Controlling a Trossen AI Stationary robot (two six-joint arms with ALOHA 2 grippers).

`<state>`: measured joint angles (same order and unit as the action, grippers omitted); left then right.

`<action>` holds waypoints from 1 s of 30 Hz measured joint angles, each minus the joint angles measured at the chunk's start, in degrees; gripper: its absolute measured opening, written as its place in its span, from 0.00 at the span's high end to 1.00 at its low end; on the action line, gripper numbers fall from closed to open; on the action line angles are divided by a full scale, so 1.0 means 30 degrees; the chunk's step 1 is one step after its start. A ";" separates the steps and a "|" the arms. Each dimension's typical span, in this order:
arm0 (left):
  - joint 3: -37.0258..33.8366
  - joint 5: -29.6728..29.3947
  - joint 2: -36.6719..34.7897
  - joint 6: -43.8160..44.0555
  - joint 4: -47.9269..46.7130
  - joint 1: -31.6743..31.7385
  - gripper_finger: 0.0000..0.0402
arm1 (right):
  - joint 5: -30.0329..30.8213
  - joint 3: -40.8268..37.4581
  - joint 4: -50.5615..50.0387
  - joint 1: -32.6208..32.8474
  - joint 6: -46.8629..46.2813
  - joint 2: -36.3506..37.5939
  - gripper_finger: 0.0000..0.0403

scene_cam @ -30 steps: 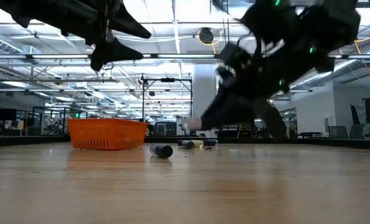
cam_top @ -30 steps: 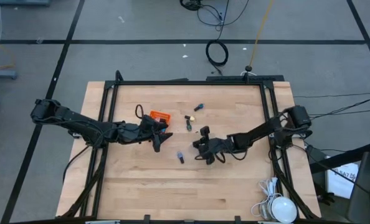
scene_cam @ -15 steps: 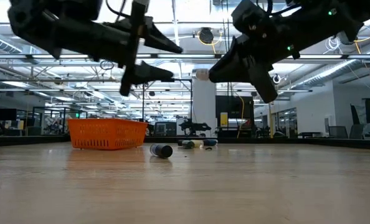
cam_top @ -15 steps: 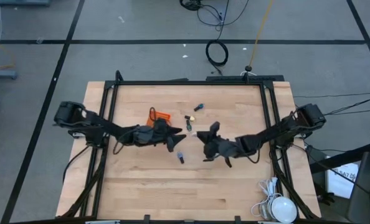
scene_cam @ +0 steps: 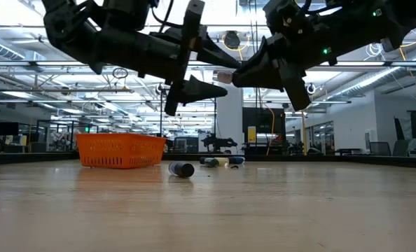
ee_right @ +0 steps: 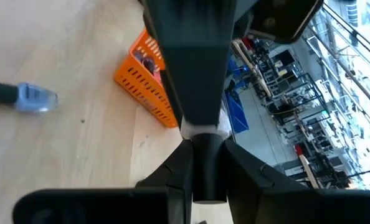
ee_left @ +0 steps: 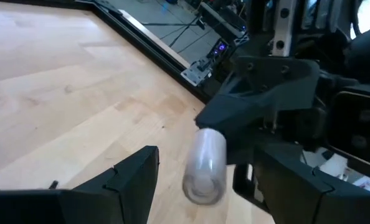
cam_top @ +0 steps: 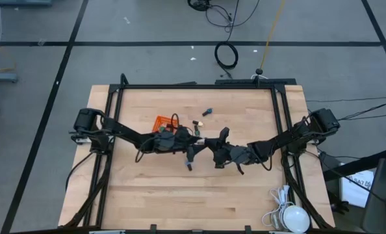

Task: Pick & Place Nail Polish
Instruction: Put the brown nail polish into the orange basket

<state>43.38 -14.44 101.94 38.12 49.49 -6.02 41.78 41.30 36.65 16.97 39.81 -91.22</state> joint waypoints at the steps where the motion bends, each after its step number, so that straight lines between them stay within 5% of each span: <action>1: 0.0198 -0.0004 0.0157 0.0044 0.0041 0.0000 0.36 | 0.0022 0.0000 0.0000 0.0000 0.0000 0.0000 0.88; 13: 0.0654 0.0651 0.0331 -0.0110 -0.0036 0.0000 0.38 | 0.0021 0.0007 -0.0067 0.0000 -0.0103 0.0000 0.88; 17: 0.0647 0.0659 0.0331 -0.0264 -0.0085 0.0026 0.51 | 0.0021 0.0007 -0.0031 0.0000 -0.0100 0.0000 0.88; 24: 0.0639 0.0842 0.0322 -0.0840 -0.0356 0.0434 0.88 | 0.0094 0.0015 -0.0159 0.0000 -0.0570 0.0015 0.88; 27: 0.0639 0.1325 0.0166 -0.1547 -0.0702 0.0644 0.87 | 0.0069 0.0015 -0.0300 -0.0007 -0.1767 0.0015 0.84; 30: 0.0639 0.1246 -0.0239 -0.1891 -0.1543 0.0750 0.87 | 0.0050 0.0036 -0.0869 -0.0007 -0.4107 0.0015 0.70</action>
<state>45.30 -10.71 101.23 32.44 44.86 -3.77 41.93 41.41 34.04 16.95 27.48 -91.18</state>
